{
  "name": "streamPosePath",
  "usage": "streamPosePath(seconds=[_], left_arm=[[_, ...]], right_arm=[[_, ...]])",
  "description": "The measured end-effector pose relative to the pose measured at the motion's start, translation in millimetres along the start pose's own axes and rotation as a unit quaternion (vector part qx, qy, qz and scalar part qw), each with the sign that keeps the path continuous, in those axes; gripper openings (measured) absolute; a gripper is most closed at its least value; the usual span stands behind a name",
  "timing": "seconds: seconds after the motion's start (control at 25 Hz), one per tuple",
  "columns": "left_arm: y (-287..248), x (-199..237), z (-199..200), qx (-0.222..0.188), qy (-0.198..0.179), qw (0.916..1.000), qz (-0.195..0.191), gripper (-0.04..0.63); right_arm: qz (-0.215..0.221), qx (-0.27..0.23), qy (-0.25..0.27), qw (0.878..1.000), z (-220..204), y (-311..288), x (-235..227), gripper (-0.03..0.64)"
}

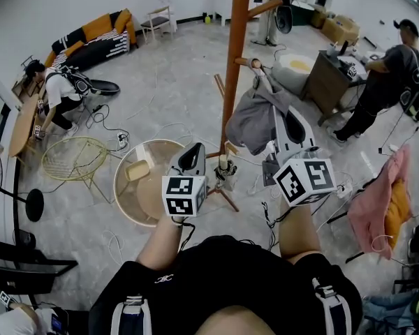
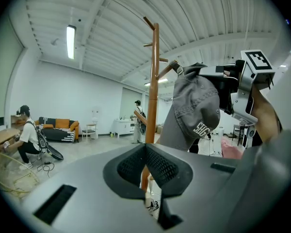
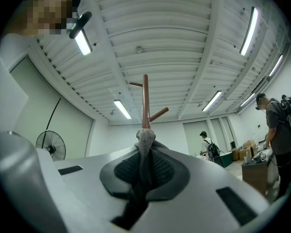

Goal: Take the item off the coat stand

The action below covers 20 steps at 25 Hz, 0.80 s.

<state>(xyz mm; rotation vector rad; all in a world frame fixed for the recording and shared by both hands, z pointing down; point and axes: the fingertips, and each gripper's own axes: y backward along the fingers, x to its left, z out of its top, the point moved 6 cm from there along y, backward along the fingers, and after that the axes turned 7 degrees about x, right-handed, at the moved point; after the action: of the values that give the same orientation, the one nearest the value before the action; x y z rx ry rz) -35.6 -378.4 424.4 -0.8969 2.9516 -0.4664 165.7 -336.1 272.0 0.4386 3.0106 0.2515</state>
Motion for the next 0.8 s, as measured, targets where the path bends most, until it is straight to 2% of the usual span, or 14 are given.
streamPosePath(seconds=[0.16,0.48,0.8], left_arm=[[-19.2,-29.6,-6.9,0.001,-0.006,0.9999,-0.015,0.017],[-7.7,-26.3,2.8,0.0,-0.006,0.9989,-0.046,0.017],[-15.0,-51.6,1.1,0.001,-0.011,0.9978,-0.065,0.017]], right_arm=[[-0.003,-0.01,0.004,1.0,-3.0,23.9,-24.2,0.025],[-0.03,-0.015,0.002,0.999,13.9,40.6,-6.2,0.023],[-0.087,0.038,0.006,0.995,-22.7,58.5,-35.4,0.023]])
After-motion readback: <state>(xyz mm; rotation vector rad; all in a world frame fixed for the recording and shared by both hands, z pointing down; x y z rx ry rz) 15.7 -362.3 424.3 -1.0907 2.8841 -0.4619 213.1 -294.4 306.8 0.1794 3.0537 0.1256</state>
